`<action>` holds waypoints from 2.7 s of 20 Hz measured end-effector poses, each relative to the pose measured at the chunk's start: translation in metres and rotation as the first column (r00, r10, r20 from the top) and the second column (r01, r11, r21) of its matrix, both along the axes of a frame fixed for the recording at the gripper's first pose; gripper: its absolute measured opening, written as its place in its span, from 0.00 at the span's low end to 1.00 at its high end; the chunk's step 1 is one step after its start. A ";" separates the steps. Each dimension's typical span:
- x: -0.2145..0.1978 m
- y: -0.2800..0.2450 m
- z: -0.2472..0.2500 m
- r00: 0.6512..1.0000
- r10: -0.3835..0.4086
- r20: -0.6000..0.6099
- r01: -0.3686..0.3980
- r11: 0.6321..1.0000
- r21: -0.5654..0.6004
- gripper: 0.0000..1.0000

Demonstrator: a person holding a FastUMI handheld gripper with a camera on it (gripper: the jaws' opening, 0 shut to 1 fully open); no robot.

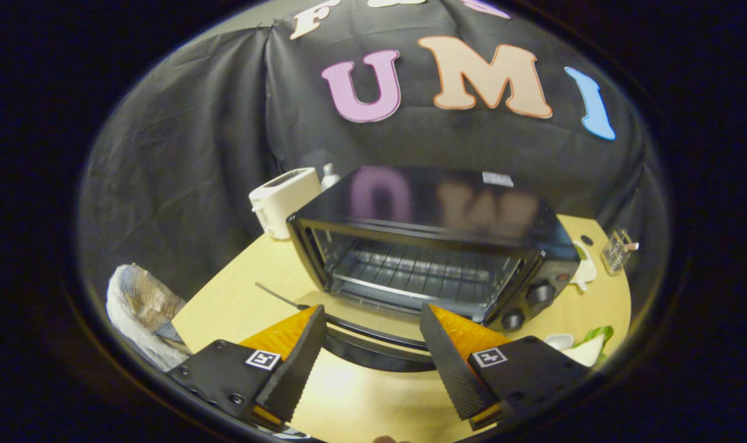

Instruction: Open the toaster oven, put the food inside, and close the toaster oven door.

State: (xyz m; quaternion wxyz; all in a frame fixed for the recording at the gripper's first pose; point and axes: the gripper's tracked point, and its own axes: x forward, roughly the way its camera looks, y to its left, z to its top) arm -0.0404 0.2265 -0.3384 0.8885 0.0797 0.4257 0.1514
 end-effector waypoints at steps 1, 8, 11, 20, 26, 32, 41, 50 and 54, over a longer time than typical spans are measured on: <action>-0.008 0.002 -0.005 1.000 0.010 -0.019 -0.010 1.000 0.010 0.97; -0.049 0.008 -0.039 0.988 0.107 -0.107 -0.110 0.994 -0.019 0.97; -0.063 0.009 -0.055 0.980 0.146 -0.133 -0.154 0.987 -0.051 0.98; -0.089 -0.007 -0.092 0.966 0.165 -0.201 -0.187 0.978 -0.097 0.97; -0.089 -0.024 -0.074 0.969 0.150 -0.198 -0.164 0.985 -0.059 0.97; -0.044 -0.083 -0.021 0.998 0.019 -0.061 -0.022 0.999 -0.045 0.97; 0.011 -0.248 0.023 0.955 -0.274 0.116 0.290 0.945 -0.150 0.97; -0.052 -0.331 -0.034 0.905 -0.424 -0.023 0.410 0.887 -0.214 0.97; -0.072 -0.329 -0.068 0.887 -0.449 -0.111 0.422 0.883 -0.205 0.97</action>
